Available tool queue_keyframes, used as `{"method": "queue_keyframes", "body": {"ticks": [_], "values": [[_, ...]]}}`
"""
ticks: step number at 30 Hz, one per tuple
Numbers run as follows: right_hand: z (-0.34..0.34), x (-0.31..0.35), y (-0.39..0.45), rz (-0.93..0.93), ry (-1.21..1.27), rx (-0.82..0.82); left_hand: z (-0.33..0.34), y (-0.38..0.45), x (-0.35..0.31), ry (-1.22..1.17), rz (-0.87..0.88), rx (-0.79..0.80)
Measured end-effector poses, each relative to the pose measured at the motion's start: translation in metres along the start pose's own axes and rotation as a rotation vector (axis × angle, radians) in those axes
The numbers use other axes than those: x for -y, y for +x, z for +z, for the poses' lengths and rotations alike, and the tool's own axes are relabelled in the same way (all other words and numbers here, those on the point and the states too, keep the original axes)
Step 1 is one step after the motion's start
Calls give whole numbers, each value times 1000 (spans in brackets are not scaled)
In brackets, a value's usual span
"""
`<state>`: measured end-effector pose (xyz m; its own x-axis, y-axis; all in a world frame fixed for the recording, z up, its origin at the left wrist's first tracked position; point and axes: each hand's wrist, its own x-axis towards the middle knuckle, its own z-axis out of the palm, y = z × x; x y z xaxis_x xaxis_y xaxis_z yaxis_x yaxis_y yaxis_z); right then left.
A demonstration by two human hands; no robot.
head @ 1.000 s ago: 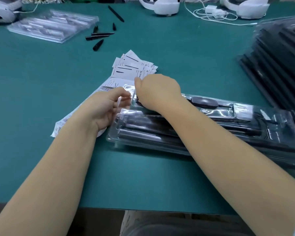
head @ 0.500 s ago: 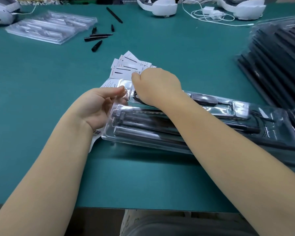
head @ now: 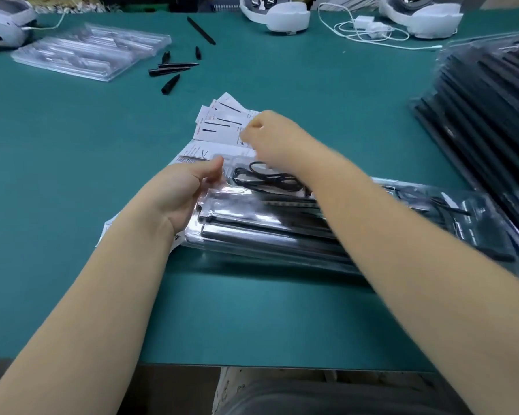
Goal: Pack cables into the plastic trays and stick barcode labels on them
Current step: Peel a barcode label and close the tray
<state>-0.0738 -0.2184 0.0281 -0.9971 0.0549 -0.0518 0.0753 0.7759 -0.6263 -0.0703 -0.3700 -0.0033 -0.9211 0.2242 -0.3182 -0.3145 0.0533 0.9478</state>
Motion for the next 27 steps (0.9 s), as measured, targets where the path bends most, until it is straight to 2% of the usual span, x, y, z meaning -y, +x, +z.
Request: {"method": "queue_keyframes", "body": {"ticks": [1, 2, 4, 7, 9, 11, 13, 16, 17, 19, 21, 24, 27], "values": [[-11, 0, -2, 24, 90, 51, -1, 0, 0, 2, -1, -4], [-23, -4, -7, 22, 77, 87, -3, 0, -1, 0, -3, -24], [-43, -23, -23, -40, -88, 103, -8, -1, -4, 78, 18, -87], [-61, -62, -61, -38, -283, 66, -25, -4, -10, 537, 46, -141], [-64, -87, -85, -26, -361, 17, -41, -9, -15, 796, 16, -82], [-64, -109, -105, -43, -391, -23, -54, -14, -19, 955, -28, 58], [-59, -124, -118, -75, -412, -16, -58, -18, -21, 1064, -82, 177], [-50, -139, -126, -106, -338, -91, -56, -20, -20, 1090, -110, 222], [-48, -142, -125, -96, -294, -148, -57, -19, -19, 1053, -89, 185], [-48, -149, -121, -66, -251, -241, -61, -13, -17, 976, 25, -37], [-51, -156, -117, -10, -242, -297, -65, -5, -14, 1063, 94, -228], [-53, -161, -114, 63, -195, -362, -68, 0, -10, 1262, -21, -192], [-51, -164, -113, 77, -238, -361, -70, 3, -8, 1192, 46, -205]]}}
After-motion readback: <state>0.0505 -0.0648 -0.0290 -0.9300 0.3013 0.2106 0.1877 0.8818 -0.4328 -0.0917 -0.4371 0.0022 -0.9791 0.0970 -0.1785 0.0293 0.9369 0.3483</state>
